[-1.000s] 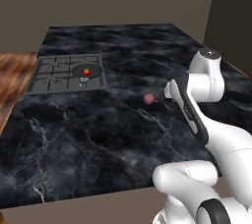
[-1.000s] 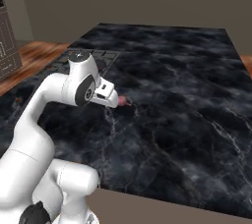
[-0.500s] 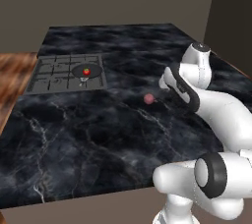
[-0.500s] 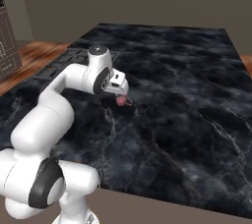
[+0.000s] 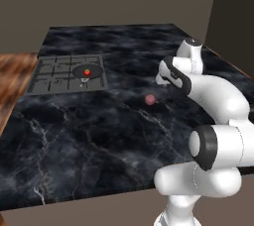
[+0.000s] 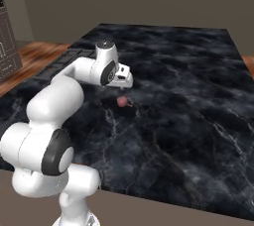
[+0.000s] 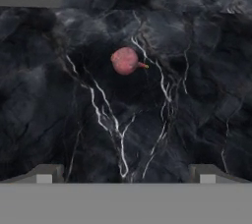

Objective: Place the pan on the rear right burner on the stove. Then place the tomato and the onion in the pan and turn on the rear right burner.

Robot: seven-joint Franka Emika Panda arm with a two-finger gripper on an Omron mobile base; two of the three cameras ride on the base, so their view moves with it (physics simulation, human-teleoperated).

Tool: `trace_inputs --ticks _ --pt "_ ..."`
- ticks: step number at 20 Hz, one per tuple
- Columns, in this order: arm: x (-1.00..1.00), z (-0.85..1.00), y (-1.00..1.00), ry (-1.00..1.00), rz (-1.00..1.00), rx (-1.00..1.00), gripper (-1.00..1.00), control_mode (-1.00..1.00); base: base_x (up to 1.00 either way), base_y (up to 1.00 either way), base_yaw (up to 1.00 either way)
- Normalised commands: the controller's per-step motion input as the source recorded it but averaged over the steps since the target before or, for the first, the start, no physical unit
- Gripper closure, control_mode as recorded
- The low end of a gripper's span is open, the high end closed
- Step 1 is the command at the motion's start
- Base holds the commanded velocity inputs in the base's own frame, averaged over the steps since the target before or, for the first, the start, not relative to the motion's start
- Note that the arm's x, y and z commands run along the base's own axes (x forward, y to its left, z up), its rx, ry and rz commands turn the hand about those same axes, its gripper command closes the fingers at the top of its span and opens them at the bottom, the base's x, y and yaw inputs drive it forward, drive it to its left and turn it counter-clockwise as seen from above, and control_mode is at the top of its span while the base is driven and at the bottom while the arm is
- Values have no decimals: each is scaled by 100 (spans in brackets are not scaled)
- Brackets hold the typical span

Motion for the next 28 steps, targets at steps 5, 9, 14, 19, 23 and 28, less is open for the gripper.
trace_inputs --ticks 5,9,14,19,23,28 --pt "39 -8 0 2 5 -4 -100 -100 0 0 0" --pt "34 -21 0 4 4 -2 -100 -100 0 0 0" --pt "33 -31 0 5 4 0 -100 -100 0 0 0" --pt "21 -33 0 6 3 0 -100 -100 0 0 0" --pt "19 -25 0 4 1 0 -100 -100 0 0 0" --pt "24 -21 0 4 0 0 -100 -100 0 0 0"
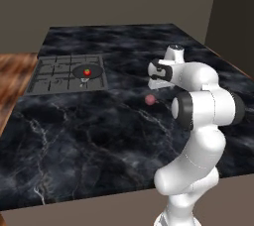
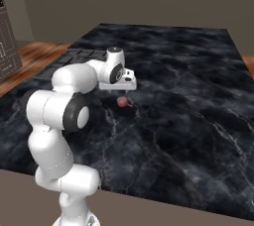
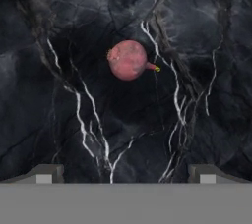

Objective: Place the pan on the rear right burner on the stove. Then place the tomato and the onion in the pan and turn on the rear right burner.

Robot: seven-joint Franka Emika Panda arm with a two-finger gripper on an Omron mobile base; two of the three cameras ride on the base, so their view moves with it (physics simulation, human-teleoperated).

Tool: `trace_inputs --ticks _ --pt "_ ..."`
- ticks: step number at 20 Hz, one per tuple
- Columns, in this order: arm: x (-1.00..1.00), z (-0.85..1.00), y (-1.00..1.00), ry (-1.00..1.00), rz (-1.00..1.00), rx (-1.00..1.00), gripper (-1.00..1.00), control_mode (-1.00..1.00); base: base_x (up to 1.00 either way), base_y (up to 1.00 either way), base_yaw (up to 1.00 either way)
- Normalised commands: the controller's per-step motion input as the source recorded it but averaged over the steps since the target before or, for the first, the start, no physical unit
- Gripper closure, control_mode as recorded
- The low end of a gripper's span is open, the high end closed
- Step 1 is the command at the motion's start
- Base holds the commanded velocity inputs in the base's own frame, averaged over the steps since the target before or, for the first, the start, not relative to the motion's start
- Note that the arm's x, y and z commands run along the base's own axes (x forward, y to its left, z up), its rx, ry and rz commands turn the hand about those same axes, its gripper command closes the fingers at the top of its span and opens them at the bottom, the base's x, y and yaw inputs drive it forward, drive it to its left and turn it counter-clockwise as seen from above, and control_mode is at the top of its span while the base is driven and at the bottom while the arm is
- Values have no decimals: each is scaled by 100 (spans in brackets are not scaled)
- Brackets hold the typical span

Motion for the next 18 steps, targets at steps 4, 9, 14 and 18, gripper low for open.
trace_inputs --ticks 4,9,14,18 --pt "24 -23 4 5 0 0 -100 -100 0 0 0" --pt "25 -23 4 5 0 0 -100 -100 0 0 0" --pt "21 -22 6 5 1 0 -100 -100 0 0 0" --pt "10 -24 6 3 0 0 -100 -100 0 0 0"
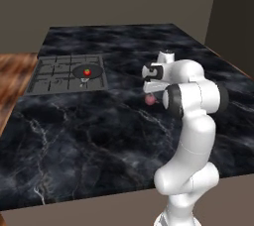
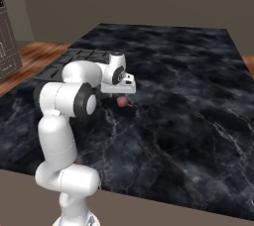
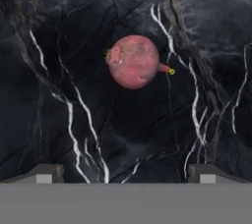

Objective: Place the pan on the rear right burner on the stove. Then place the tomato and the onion in the pan and turn on the rear right burner.

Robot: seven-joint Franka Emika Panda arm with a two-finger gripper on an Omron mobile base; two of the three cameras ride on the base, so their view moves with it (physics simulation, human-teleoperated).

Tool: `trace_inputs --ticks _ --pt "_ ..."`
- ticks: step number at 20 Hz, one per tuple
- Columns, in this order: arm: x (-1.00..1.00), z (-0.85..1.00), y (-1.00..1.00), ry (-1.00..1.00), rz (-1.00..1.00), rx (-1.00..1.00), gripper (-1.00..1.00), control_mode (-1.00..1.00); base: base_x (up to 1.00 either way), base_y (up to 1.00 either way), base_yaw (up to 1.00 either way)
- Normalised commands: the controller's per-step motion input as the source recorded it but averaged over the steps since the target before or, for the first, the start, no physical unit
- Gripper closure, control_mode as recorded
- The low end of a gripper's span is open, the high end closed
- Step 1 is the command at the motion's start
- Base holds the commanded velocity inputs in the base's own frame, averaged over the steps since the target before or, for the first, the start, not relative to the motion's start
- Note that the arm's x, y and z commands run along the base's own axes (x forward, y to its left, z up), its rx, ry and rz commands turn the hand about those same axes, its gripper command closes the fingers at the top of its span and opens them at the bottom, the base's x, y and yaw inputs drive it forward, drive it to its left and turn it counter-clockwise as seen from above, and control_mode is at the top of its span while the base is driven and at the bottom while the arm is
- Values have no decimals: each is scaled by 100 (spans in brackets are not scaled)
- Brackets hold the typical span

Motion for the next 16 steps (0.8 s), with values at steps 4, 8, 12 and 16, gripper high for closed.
trace_inputs --ticks 4,8,12,16 --pt "0 -22 7 0 0 0 -100 -100 0 0 0" --pt "6 -10 0 0 0 0 -100 -100 0 0 0" --pt "16 -5 0 0 0 0 -100 -100 0 0 0" --pt "22 -8 0 0 0 0 -100 -100 0 0 0"
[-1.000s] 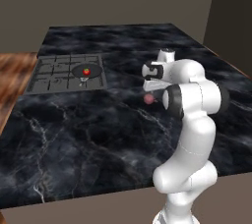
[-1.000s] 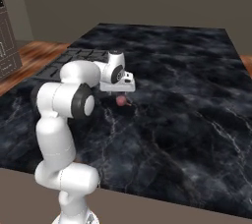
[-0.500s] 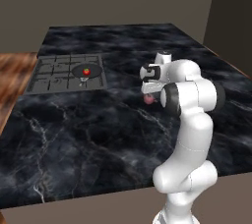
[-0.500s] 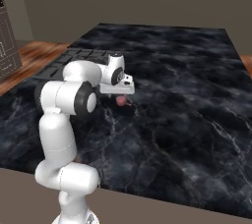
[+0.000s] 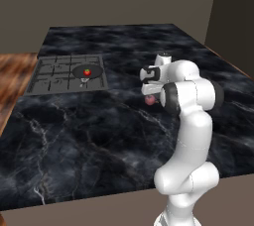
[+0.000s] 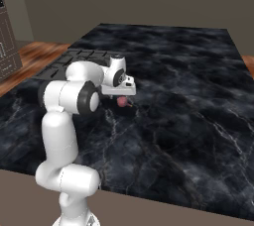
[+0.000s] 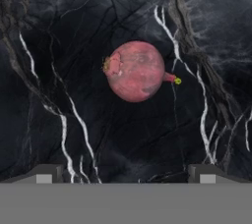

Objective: Place the pan on the rear right burner on the stove. Then place the tomato and the onion in the pan and turn on the rear right burner.

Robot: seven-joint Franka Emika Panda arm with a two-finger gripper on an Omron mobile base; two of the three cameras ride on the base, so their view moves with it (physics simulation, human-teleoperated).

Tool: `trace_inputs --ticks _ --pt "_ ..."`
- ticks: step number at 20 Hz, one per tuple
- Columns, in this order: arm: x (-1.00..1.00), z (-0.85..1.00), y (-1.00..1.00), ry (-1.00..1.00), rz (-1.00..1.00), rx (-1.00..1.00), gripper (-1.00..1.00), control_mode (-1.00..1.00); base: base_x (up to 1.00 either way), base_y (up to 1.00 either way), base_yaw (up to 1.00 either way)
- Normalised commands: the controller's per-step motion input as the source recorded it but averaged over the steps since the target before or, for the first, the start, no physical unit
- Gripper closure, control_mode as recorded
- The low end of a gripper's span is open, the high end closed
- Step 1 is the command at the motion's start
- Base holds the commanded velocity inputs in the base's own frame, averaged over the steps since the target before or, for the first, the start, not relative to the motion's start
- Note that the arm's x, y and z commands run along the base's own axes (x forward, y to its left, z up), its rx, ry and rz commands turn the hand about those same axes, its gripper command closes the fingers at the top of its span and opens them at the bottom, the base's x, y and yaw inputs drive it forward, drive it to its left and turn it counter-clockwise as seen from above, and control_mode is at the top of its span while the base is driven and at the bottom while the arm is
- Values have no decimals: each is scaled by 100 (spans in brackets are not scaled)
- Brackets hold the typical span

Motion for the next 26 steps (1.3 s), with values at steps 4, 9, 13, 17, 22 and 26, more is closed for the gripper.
trace_inputs --ticks 4,9,13,17,22,26 --pt "20 -9 0 0 0 0 -100 -100 0 0 0" --pt "17 -10 0 0 0 0 -100 -100 0 0 0" --pt "9 -11 0 0 0 0 -100 -100 0 0 0" --pt "0 -16 0 0 0 0 -100 -100 0 0 0" --pt "0 -15 0 -4 0 0 -100 -100 0 0 0" --pt "3 -12 0 -7 0 0 -100 -100 0 0 0"
